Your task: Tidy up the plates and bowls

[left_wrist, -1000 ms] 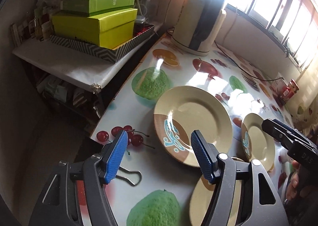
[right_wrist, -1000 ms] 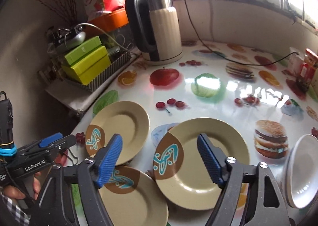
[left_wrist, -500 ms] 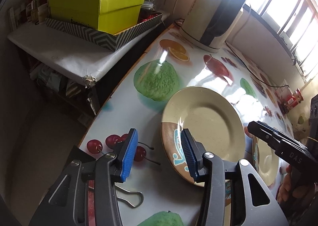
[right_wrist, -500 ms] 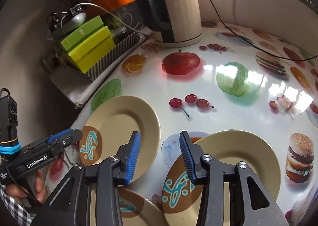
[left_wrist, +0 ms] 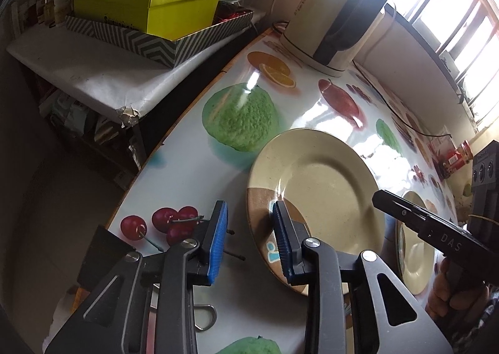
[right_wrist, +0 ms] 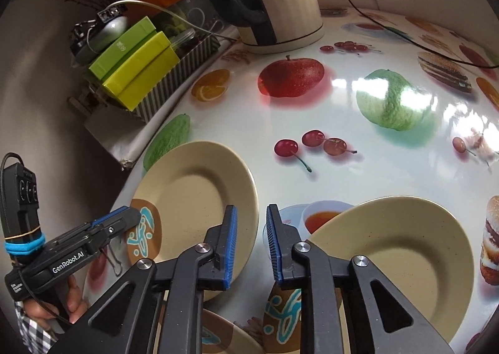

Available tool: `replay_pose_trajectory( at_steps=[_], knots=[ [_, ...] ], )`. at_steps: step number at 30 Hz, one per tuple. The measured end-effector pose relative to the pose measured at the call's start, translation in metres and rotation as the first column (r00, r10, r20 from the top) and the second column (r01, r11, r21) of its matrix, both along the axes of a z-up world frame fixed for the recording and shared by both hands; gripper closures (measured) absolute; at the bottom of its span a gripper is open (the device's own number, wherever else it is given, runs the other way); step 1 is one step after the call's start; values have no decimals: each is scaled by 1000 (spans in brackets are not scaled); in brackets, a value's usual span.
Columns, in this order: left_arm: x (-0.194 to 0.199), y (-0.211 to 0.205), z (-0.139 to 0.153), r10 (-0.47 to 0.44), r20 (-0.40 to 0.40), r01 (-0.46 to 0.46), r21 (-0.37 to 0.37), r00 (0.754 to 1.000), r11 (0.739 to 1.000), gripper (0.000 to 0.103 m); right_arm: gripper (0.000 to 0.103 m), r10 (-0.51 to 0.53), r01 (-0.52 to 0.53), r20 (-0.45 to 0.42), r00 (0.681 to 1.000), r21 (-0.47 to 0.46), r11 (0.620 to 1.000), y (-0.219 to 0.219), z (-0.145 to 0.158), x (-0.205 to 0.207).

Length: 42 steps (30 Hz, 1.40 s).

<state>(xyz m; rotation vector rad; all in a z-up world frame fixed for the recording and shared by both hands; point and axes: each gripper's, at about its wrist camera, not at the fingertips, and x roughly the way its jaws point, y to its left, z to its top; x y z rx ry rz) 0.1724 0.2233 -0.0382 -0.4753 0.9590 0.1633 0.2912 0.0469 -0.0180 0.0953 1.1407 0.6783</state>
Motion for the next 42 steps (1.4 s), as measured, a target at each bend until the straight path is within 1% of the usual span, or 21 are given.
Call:
replay_pose_trajectory(
  at_steps=[2,4,8,9,10,13,27,42],
  knots=[
    [1,-1,-1,-5,1,5,-5,1000,1000,72,85,0,0,-4,1000,3,1000,1,-1,1],
    [1,0,-1,-4,1,4,-10,1000,1000,72,89,1,-1,-13,1000,11,1000,1,-2,2],
    [2,-2,-2,-13,2,13,-11,1000,1000,73,89,-2,2,-16,1000,19,1000,1,-3,3],
    [2,-3,-2,-15,3,15,-13,1000,1000,74,89,-2,2,-18,1000,21,1000,1,-3,3],
    [2,-3,-2,-16,7,17,-19,1000,1000,78,89,-4,4,-20,1000,24,1000,1,-3,3],
    [3,-4,-2,-17,11,18,-27,1000,999,80,89,-6,6,-22,1000,27,1000,1,-3,4],
    [0,-7,5,-9,26,9,-2,1000,1000,80,89,-14,15,-25,1000,42,999,-1,-2,3],
    [-16,-13,26,-18,62,17,17,998,1000,80,89,-27,27,-1,1000,72,997,-9,19,-11]
  ],
)
